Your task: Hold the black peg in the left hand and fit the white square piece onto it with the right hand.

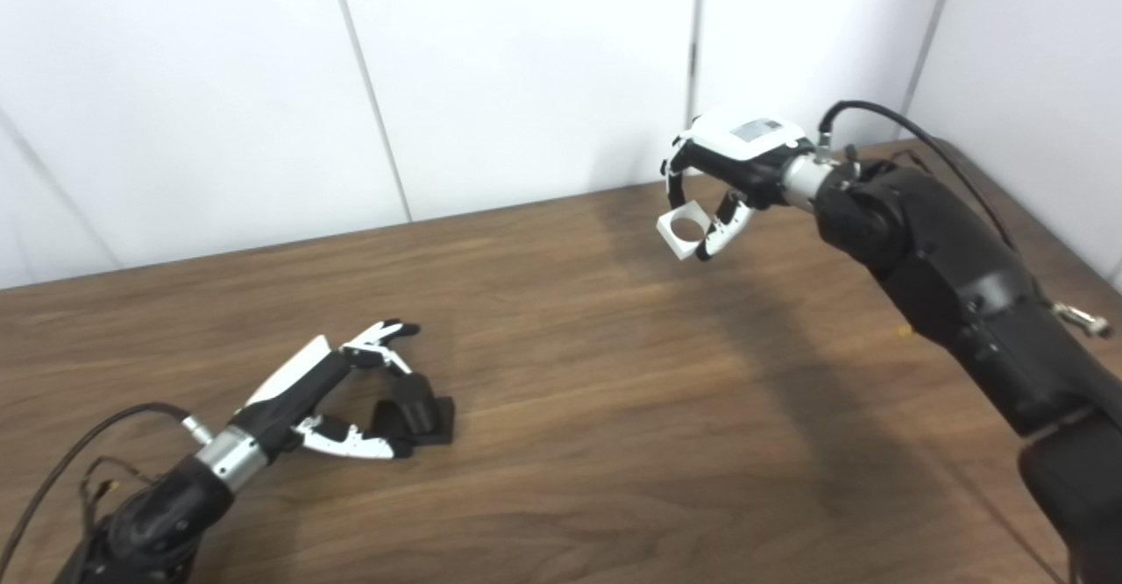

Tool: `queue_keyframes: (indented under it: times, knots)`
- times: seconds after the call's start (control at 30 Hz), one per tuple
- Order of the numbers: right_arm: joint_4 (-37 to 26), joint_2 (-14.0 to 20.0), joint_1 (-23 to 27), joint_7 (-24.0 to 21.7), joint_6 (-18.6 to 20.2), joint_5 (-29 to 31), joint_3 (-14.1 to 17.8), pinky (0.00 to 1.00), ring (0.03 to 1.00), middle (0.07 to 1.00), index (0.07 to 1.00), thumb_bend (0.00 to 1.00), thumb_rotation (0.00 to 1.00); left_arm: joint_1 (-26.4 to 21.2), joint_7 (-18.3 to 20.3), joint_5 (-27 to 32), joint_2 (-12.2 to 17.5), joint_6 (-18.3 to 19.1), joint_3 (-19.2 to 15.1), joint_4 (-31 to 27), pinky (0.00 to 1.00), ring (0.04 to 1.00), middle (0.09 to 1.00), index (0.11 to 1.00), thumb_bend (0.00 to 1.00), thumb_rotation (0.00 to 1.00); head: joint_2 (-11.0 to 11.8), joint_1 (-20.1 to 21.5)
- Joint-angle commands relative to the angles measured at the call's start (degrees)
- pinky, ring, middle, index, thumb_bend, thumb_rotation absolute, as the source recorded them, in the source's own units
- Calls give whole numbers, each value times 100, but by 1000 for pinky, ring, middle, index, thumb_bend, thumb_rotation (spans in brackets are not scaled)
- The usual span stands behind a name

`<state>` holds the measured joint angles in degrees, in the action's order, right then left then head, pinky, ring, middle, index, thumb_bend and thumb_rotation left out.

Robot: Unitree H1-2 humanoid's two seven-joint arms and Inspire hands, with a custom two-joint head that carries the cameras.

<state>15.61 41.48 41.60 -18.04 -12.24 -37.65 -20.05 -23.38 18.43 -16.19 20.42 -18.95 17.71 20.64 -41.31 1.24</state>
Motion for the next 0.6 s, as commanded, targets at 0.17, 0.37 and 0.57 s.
queue_keyframes:
  times: [0.17,0.37,0.57]
  knots:
    - [-656,-70,238,-263,-443,356,149,983,900,797,482,519,139,-88,117,-274,-125,449,152,118,961,1000,948,492,520,77,-35,-325]
    - [-1044,-332,208,-490,-474,650,184,998,898,789,481,518,139,-162,74,-321,-230,478,183,199,955,1000,950,491,521,75,-38,-518]
    - [-1176,-786,194,-538,-615,828,146,999,893,787,480,518,141,-202,19,-360,-323,475,202,277,954,1000,946,491,521,76,-46,-636]
